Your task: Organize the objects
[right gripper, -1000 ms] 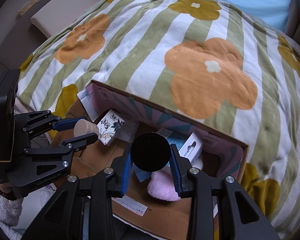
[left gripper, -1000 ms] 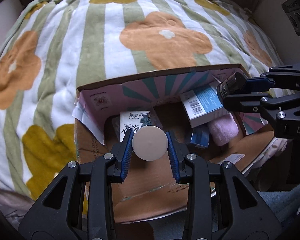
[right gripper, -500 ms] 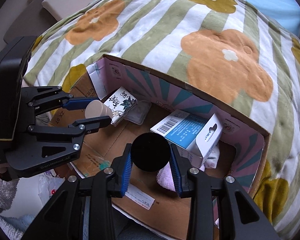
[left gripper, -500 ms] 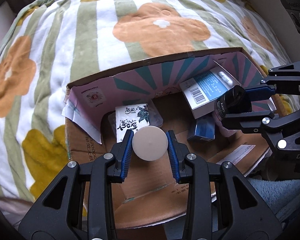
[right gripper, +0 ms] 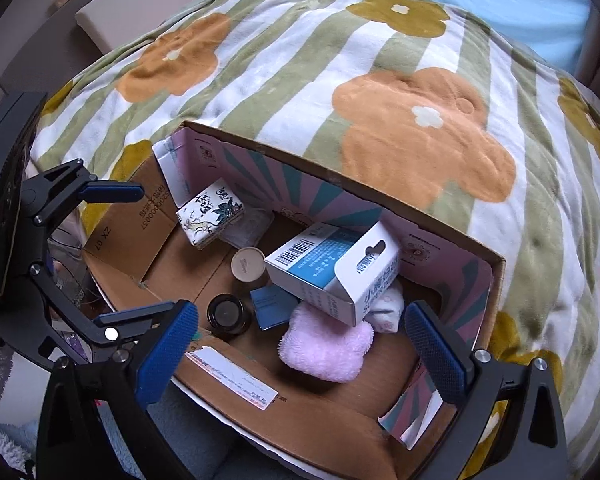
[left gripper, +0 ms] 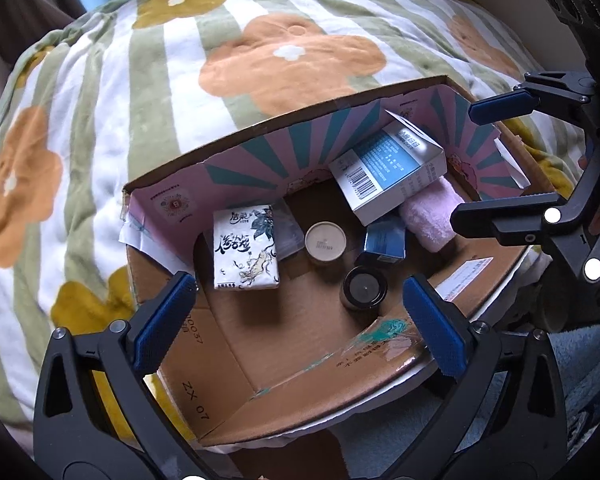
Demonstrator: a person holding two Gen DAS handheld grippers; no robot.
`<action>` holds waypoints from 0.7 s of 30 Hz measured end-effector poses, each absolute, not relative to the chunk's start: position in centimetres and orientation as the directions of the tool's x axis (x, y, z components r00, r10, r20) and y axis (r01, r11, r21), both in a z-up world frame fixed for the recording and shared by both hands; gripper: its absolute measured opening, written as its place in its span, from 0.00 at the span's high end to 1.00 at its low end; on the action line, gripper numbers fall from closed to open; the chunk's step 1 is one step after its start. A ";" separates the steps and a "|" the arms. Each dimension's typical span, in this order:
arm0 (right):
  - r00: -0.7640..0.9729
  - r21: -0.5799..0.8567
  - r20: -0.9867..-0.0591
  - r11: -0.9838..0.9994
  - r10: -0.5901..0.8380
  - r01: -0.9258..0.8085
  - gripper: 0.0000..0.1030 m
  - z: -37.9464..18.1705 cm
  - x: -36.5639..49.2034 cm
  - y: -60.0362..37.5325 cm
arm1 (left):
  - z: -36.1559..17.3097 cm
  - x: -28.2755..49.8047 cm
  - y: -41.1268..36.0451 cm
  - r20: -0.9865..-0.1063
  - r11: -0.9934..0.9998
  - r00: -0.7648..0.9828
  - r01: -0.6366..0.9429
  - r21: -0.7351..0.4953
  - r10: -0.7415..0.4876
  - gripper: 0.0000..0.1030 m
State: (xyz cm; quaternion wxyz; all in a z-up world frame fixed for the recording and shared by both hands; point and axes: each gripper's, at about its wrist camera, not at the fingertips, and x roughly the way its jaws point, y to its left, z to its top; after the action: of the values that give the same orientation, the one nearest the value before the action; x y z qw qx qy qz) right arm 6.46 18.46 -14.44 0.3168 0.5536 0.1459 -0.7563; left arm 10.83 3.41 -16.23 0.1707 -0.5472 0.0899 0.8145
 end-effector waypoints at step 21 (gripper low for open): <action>-0.250 0.104 -0.925 -0.824 -0.286 0.557 0.00 -12.4 5.3 19.0 | -13.3 9.3 3.3 -0.910 -0.935 -0.363 -0.348 -0.067 0.200 0.00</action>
State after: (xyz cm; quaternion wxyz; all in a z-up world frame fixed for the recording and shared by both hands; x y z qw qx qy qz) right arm 5.34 18.99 -12.36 0.2699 0.5498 0.1233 -0.7808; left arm 9.32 3.25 -13.26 0.1667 -0.5393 0.0686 0.8226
